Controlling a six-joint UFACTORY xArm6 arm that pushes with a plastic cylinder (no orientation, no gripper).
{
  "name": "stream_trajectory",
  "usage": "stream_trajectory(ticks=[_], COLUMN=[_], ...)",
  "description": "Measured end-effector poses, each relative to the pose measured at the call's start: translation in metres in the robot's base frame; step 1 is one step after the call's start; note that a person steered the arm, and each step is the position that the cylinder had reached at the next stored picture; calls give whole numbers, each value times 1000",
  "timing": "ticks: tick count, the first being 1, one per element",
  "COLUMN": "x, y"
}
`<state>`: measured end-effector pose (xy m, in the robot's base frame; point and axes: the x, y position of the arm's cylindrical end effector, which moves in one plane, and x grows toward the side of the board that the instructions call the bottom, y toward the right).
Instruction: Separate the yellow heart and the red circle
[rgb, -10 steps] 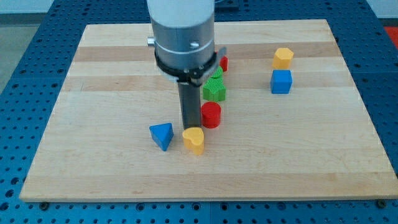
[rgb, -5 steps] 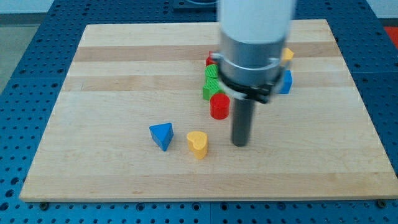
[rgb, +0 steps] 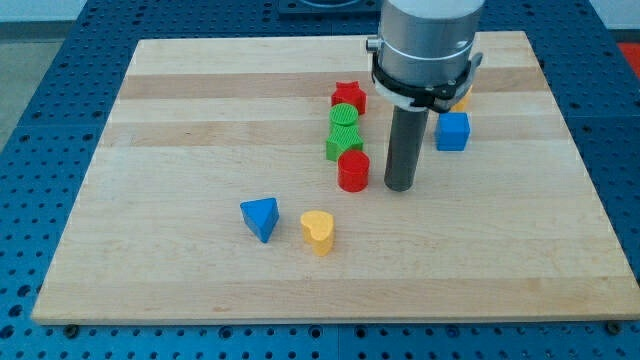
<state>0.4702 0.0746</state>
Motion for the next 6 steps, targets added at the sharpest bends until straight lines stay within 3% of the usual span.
stream_trajectory(ticks=[6], x=[-1], y=[-10])
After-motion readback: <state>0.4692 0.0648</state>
